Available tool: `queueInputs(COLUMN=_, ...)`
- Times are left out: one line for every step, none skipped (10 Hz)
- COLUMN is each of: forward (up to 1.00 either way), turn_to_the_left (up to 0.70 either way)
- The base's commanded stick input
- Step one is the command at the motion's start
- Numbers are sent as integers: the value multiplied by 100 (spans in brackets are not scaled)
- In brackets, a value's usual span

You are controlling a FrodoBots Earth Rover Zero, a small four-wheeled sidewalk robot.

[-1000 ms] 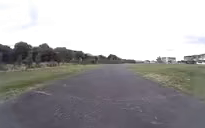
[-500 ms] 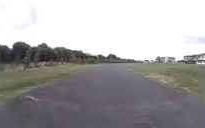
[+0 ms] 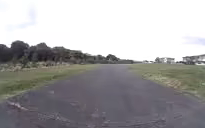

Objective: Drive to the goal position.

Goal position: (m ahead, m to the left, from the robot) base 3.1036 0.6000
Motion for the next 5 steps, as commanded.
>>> queueInputs(forward=70, turn_to_the_left=0)
queueInputs(forward=70, turn_to_the_left=0)
queueInputs(forward=70, turn_to_the_left=0)
queueInputs(forward=70, turn_to_the_left=0)
queueInputs(forward=70, turn_to_the_left=0)
